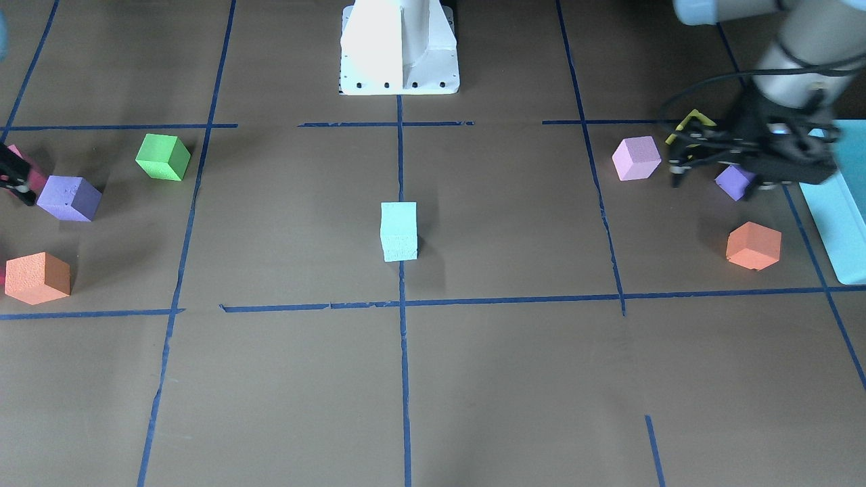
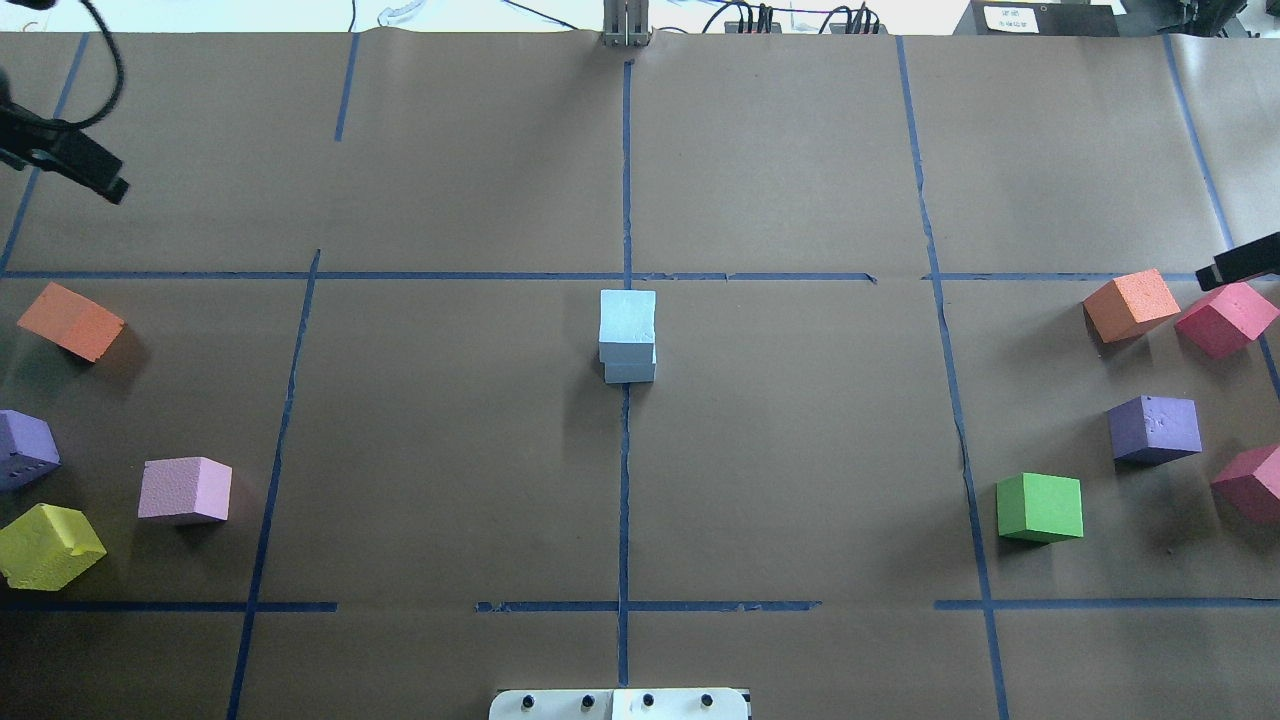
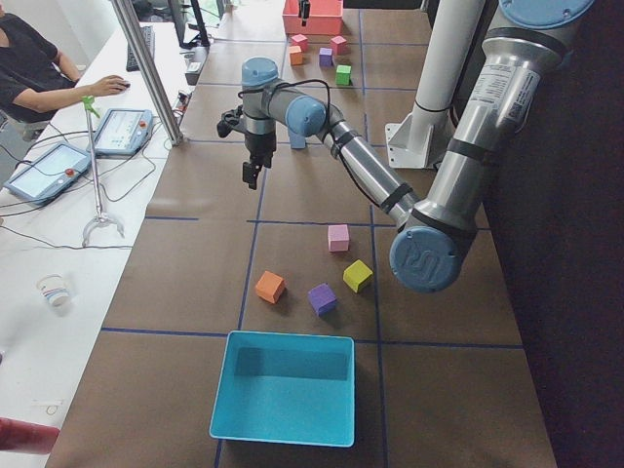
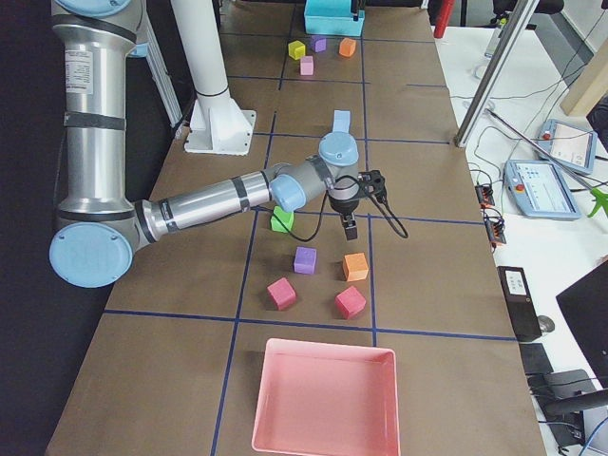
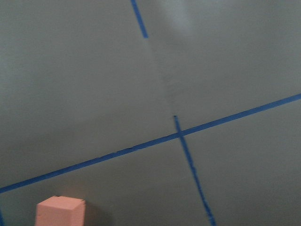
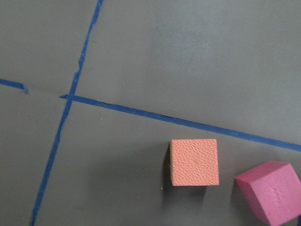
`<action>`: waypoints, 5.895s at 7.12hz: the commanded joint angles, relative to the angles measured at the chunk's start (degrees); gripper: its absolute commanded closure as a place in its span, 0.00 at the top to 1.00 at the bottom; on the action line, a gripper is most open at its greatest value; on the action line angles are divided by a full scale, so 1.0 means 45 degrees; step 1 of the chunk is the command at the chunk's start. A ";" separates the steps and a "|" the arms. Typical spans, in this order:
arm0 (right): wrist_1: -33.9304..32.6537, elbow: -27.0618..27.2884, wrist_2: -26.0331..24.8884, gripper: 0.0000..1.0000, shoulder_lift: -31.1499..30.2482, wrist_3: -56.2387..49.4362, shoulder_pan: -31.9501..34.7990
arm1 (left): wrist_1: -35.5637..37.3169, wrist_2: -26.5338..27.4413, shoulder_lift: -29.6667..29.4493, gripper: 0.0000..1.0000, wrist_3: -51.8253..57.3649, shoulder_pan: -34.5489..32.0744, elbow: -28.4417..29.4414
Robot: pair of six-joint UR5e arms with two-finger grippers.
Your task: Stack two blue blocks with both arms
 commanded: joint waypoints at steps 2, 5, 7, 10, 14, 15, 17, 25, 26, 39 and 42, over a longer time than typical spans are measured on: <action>-0.0048 -0.0845 0.1108 1.00 -0.1036 -0.2621 0.1719 | -0.0035 -0.1398 0.1048 1.00 0.4016 -0.2609 0.1652; -0.0787 -0.0905 0.1050 1.00 -0.1176 -0.3679 0.2113 | 0.0061 -0.1402 0.1340 1.00 0.7357 -0.4587 0.3825; -0.0810 -0.0943 0.1031 1.00 -0.1175 -0.3682 0.2113 | -0.0114 -0.2451 0.2455 1.00 0.7319 -0.5195 0.4743; -0.1781 -0.0866 0.1341 1.00 -0.1233 -0.5019 0.2774 | -0.0229 -0.1990 0.2161 1.00 0.5502 -0.4963 0.4803; -0.2529 -0.0846 0.1167 1.00 -0.1057 -0.5147 0.2856 | -0.1615 -0.1734 0.2885 1.00 0.5463 -0.4434 0.4629; -0.2548 -0.0885 0.1167 1.00 -0.1097 -0.5147 0.2875 | -0.1772 -0.1734 0.2905 1.00 0.5463 -0.4453 0.4649; -0.2587 -0.0788 0.0818 1.00 -0.1058 -0.5147 0.2682 | -0.1793 -0.1753 0.2905 1.00 0.5482 -0.4434 0.4610; -0.2529 -0.0807 0.0288 1.00 -0.1214 -0.5108 0.2328 | -0.1948 -0.1851 0.3431 1.00 0.5443 -0.4473 0.3909; -0.2509 -0.0788 0.0288 1.00 -0.1214 -0.5127 0.2328 | -0.1949 -0.1851 0.3432 1.00 0.5443 -0.4453 0.3887; -0.2489 -0.0866 0.0659 1.00 -0.1156 -0.5205 0.2328 | -0.1930 -0.1695 0.3393 1.00 0.5502 -0.4453 0.3848; -0.2470 -0.0866 0.0640 1.00 -0.1116 -0.5205 0.2328 | -0.1930 -0.1714 0.3413 1.00 0.5502 -0.4453 0.3848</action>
